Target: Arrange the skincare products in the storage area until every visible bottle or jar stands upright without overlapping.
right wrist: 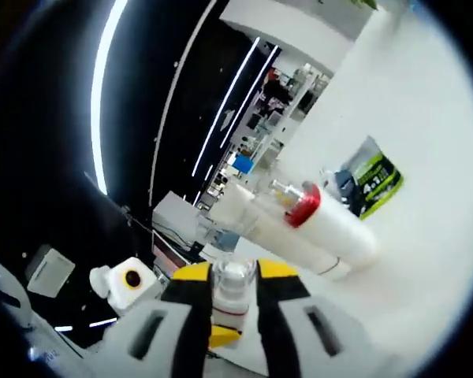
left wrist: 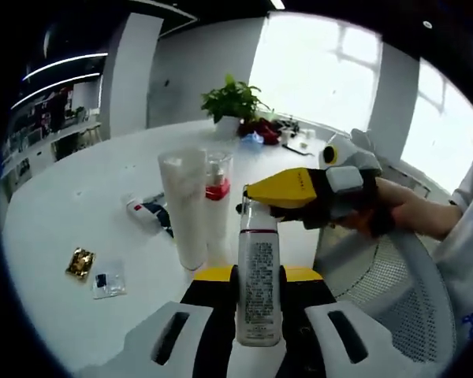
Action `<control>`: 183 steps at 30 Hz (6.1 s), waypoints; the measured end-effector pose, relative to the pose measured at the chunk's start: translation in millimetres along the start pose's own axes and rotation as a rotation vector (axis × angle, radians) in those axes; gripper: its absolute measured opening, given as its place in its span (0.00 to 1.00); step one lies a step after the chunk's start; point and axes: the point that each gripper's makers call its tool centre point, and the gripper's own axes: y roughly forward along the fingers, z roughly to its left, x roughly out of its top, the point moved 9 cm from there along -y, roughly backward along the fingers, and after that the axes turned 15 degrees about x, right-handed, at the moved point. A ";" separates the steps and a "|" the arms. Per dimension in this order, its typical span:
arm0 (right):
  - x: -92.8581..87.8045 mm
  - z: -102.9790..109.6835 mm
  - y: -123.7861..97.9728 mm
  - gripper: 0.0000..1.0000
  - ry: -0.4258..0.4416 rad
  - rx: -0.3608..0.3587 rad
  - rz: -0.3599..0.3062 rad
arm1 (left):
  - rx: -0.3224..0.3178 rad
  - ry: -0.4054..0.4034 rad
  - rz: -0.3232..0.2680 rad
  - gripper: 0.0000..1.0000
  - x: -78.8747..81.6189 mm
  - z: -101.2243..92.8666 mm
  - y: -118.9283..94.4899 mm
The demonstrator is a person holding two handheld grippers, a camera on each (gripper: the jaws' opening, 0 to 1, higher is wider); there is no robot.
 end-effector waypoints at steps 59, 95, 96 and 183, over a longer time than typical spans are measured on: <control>6.1 6.0 23.7 0.24 -0.728 -0.025 0.494 | -0.128 0.168 -0.020 0.18 -11.9 -4.0 47.7; -8.5 -3.7 41.1 0.24 -0.808 -0.100 0.616 | -0.007 0.194 0.109 0.25 -22.4 11.7 48.9; -8.2 -3.4 41.0 0.25 -0.805 -0.101 0.614 | -0.006 0.197 0.110 0.25 -22.6 11.7 49.0; 0.2 -51.1 0.5 0.12 -0.602 -0.281 0.856 | 0.047 0.182 0.233 0.10 -23.0 2.7 82.8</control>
